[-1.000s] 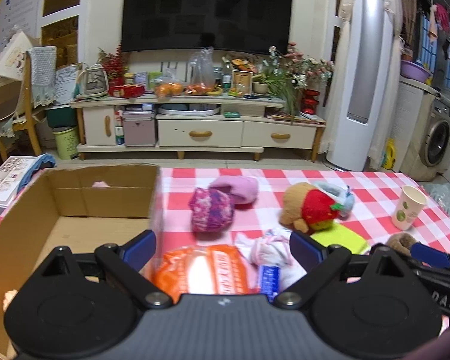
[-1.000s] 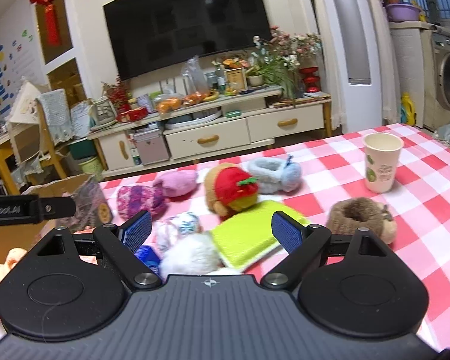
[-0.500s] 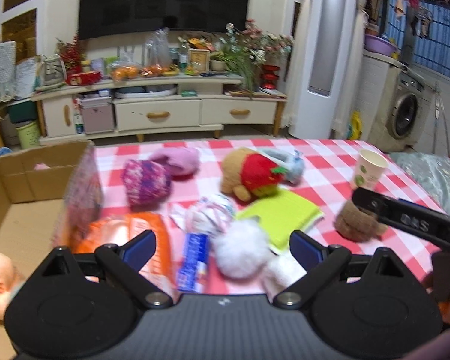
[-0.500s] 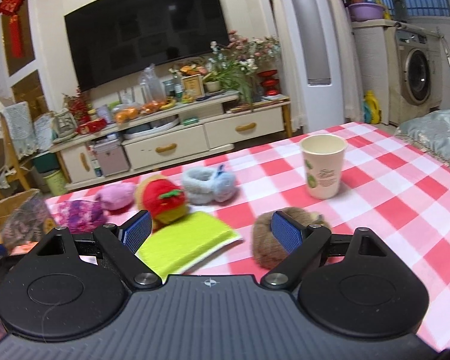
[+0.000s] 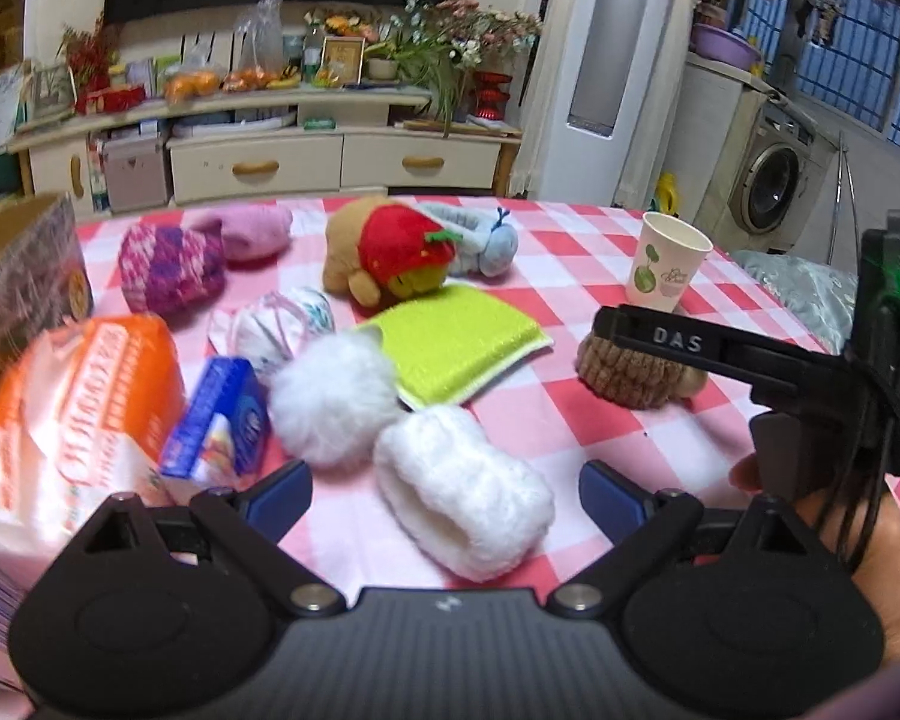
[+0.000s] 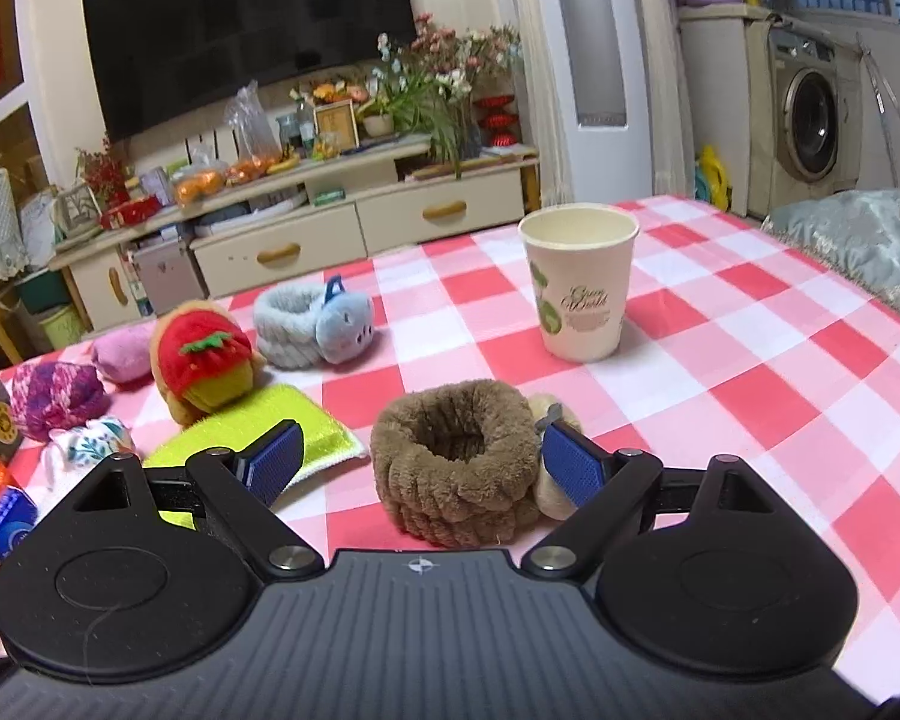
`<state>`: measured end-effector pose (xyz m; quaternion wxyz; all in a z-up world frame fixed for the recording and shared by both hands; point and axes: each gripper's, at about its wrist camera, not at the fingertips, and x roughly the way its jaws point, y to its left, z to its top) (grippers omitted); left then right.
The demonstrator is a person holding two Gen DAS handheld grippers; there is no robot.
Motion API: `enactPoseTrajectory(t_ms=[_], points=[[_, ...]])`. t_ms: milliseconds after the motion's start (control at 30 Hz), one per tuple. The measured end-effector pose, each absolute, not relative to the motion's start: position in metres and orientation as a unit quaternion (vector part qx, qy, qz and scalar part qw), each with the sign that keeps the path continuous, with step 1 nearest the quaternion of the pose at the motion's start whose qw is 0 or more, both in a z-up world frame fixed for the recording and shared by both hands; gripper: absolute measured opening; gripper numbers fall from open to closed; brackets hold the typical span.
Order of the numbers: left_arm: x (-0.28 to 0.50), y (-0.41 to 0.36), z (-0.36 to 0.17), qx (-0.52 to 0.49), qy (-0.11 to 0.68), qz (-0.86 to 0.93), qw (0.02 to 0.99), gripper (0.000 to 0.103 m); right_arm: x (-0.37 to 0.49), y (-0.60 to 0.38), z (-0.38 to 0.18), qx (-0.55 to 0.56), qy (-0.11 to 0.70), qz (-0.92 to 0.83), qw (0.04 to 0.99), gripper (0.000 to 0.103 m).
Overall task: Organize soft objects
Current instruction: 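Grasp the white fluffy band with left gripper while right grasps brown band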
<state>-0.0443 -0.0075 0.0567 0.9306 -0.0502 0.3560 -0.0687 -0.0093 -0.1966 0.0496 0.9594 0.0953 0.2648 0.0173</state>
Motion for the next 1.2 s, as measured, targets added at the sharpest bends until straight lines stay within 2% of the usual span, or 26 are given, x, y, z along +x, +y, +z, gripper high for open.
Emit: enactPoseTrajectory(t_ms=[567,1000,1100,1200], points=[[-0.003,-0.023,0.020,-0.080,0.419,-0.039,0.904,0.095,0.008,-0.182,0.039,-0.044,0.285,0.000,0.957,0.103],[0.008,-0.016,0.020,-0.071,0.430,-0.055,0.898,0.059,0.015,-0.189,0.038,-0.029,0.287,0.003,0.958,0.103],[0.006,-0.015,0.020,-0.061,0.426,-0.062,0.901,0.049,0.013,-0.186,0.037,-0.046,0.285,0.001,0.958,0.091],[0.003,-0.011,0.020,-0.067,0.425,-0.072,0.900,0.045,0.012,-0.184,0.034,-0.067,0.284,-0.003,0.956,0.083]])
